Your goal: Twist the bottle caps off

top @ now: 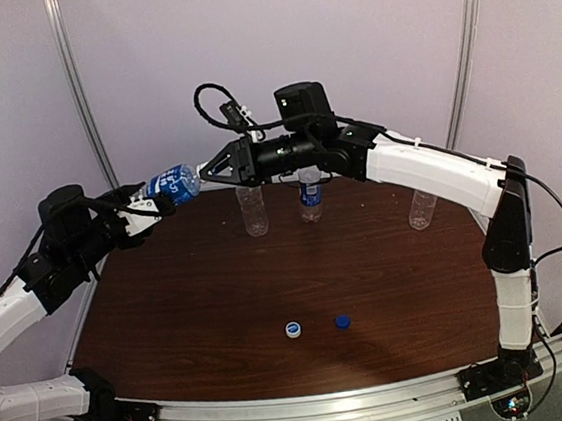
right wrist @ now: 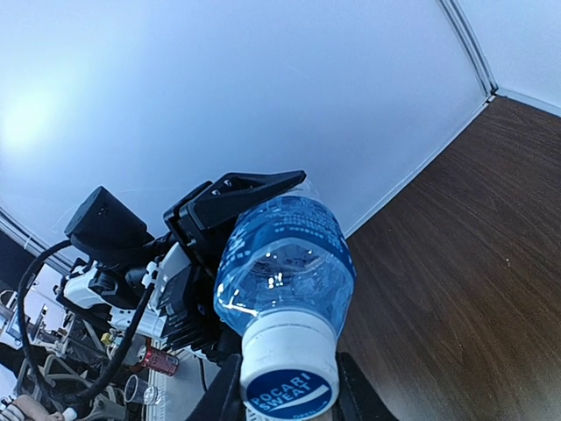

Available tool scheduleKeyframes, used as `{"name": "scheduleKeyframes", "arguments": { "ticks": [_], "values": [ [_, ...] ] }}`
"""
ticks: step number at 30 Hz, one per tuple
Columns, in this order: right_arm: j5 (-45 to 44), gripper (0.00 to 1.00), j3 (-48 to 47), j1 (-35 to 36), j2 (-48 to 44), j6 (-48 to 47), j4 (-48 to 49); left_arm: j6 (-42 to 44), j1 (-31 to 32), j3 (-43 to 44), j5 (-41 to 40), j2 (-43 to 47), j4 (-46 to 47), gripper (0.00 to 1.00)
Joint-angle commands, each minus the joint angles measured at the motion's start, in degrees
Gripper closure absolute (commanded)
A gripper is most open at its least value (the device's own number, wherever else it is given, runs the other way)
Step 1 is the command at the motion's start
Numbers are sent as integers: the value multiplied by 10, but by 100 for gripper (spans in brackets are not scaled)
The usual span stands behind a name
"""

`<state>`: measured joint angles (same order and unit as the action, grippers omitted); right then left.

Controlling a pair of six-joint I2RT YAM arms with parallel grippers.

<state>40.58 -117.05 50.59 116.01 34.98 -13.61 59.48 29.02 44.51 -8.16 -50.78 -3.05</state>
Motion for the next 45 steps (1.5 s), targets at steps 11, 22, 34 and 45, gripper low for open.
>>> {"name": "scheduleKeyframes", "arguments": {
  "ticks": [11,22,34,45],
  "values": [
    [51,100,-8,30,-29,-360,-141,-100,3,61,334,5,-265,62],
    [-185,100,51,134,-74,-808,-250,-242,3,55,527,-18,-312,66],
    [-175,0,131,125,-143,-670,-131,-300,3,31,406,9,-220,66],
    [-96,15,141,25,-149,-142,47,-191,3,-19,137,19,-53,66]
  ]
}}
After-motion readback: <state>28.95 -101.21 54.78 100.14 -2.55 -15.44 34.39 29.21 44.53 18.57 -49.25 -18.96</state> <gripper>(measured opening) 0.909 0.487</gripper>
